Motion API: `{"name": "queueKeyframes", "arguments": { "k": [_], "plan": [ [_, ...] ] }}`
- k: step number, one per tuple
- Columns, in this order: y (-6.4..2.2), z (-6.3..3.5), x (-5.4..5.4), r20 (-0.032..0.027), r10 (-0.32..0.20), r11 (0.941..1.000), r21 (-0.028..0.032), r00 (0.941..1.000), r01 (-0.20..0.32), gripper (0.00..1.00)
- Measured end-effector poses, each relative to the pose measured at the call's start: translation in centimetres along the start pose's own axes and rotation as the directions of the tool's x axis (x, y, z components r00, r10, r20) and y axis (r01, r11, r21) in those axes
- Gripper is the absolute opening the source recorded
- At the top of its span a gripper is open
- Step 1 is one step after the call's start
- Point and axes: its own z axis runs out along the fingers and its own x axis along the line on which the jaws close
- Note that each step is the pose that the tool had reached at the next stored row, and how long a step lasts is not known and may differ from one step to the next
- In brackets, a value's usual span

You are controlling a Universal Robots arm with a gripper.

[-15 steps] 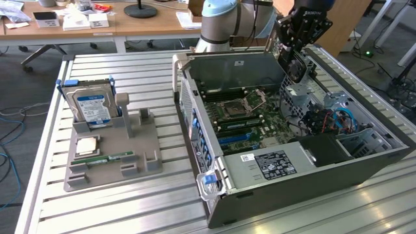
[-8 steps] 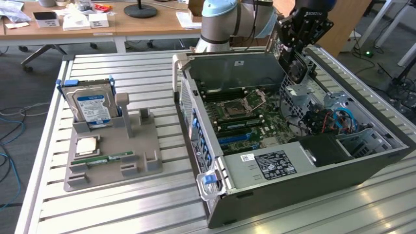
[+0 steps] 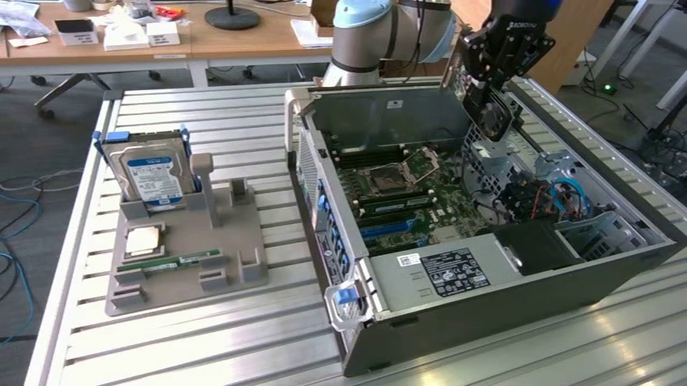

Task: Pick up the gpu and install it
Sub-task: 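Pick up the gpu and move the gpu toward the slot, then insert the gpu into the slot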

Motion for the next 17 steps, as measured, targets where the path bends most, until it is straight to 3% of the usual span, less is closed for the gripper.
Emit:
{"name": "queueKeyframes", "arguments": {
  "k": [7,17],
  "plan": [
    [-0.17,0.02,-0.93,0.0,0.0,1.0,0.0001,1.0,0.0,0.26],
    [-0.51,0.01,-1.08,-0.0001,0.0,1.0,0.0,1.0,0.0,0.26]
  ]
}}
